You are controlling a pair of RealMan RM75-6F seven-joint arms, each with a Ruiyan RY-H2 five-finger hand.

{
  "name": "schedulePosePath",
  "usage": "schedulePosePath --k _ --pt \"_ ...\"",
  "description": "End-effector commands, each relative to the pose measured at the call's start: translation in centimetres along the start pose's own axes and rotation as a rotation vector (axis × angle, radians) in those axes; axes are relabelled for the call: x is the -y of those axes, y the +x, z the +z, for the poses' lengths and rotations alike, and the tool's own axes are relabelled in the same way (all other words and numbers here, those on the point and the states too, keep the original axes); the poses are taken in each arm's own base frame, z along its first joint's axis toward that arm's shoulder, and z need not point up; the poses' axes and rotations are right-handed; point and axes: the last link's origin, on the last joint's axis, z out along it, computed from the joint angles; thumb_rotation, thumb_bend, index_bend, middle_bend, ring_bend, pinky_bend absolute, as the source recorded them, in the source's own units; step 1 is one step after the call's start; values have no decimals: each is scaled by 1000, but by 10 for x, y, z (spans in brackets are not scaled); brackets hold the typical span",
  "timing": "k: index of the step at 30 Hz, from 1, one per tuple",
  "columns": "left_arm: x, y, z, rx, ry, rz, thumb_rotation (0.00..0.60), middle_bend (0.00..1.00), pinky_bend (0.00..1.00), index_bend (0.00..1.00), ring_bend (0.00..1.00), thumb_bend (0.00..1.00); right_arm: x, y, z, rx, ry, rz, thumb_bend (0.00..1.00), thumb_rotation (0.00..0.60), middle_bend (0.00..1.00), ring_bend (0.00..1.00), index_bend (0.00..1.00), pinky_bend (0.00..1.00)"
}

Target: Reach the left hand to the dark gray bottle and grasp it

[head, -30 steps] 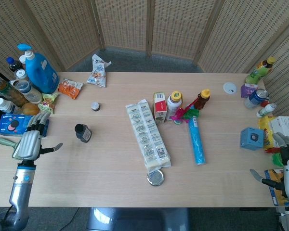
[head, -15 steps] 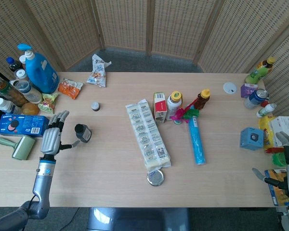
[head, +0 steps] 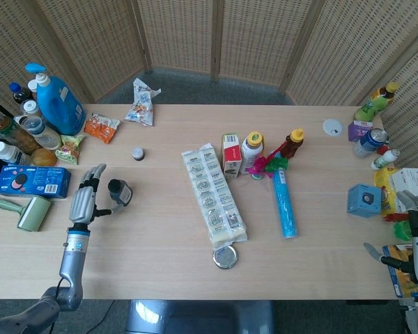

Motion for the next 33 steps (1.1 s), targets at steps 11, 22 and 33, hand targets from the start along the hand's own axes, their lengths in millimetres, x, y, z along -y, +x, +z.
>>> schedulePosePath --k 11,22,33 --pt "-17 -16 15 9 -21 18 600 72 256 359 93 0 -1 2 0 0 -1 13 0 600 0 0 0 0" --pt "-28 -13 18 -65 -40 34 600 705 644 840 679 0 -2 5 0 -3 -4 26 0 600 0 0 0 0" --pt "-56 29 22 -183 -157 21 600 703 644 843 679 0 -1 6 -2 -4 1 30 0 600 0 0 0 0"
